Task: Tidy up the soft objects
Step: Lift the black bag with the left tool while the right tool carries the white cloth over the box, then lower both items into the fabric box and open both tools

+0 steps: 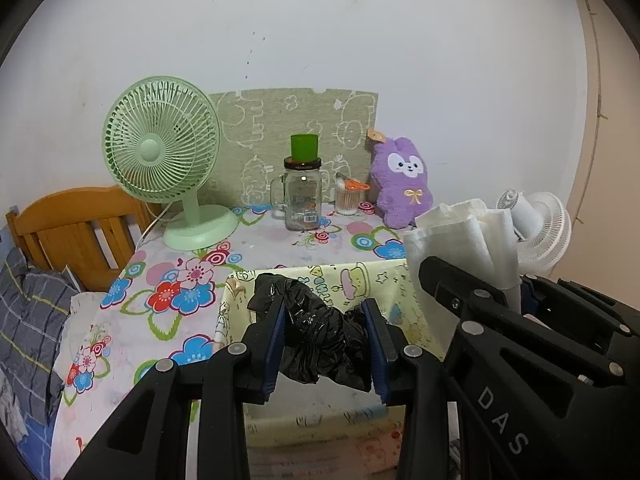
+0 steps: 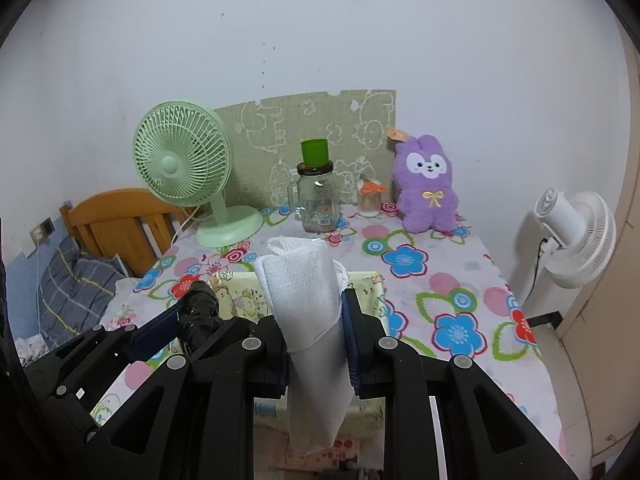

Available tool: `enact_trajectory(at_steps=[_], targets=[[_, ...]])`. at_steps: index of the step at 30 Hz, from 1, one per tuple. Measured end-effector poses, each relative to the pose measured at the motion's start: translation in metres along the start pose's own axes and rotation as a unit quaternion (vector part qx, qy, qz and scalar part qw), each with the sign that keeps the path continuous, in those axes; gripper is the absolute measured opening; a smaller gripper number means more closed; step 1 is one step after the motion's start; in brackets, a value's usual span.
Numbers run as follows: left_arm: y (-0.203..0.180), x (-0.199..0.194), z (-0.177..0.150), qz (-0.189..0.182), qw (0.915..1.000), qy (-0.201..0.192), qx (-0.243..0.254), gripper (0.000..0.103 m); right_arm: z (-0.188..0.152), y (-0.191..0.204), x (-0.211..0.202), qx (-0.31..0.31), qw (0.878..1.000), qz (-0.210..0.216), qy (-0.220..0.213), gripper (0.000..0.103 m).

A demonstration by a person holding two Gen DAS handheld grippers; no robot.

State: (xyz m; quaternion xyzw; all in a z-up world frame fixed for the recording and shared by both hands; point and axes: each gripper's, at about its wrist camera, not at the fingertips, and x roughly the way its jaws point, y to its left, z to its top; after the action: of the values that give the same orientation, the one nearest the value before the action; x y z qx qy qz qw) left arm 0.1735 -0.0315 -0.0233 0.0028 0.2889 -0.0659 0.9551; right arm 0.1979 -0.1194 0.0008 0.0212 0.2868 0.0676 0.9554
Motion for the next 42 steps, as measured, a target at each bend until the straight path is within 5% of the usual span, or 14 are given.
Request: enact_trajectory(at_steps=[12,30,33,35,42], targets=[[0.010,0.047,-0.001,-0.004,0.9994,0.033,-0.009,0.038,0.000,-0.004,0.048,0.002,1.000,0.005,0.027,0.025],[0.023,0.089,-0.014,0.009,0.9967,0.080,0.000,0.055,-0.012,-0.001,0.094,0.000,0.997,0.025,0.075,0.027],[0.025,0.088,-0.014,0.009,0.9968,0.079,-0.002,0.056,-0.013,0.000,0.096,-0.002,0.997,0.022,0.075,0.046],[0.026,0.087,-0.014,0.009,0.9968,0.080,0.000,0.056,-0.013,-0.001,0.093,-0.002,0.998,0.017,0.067,0.069],[0.020,0.074,-0.013,0.010,0.9972,0.074,0.010,0.062,-0.010,0.000,0.084,-0.006,0.998,0.012,0.060,0.070]])
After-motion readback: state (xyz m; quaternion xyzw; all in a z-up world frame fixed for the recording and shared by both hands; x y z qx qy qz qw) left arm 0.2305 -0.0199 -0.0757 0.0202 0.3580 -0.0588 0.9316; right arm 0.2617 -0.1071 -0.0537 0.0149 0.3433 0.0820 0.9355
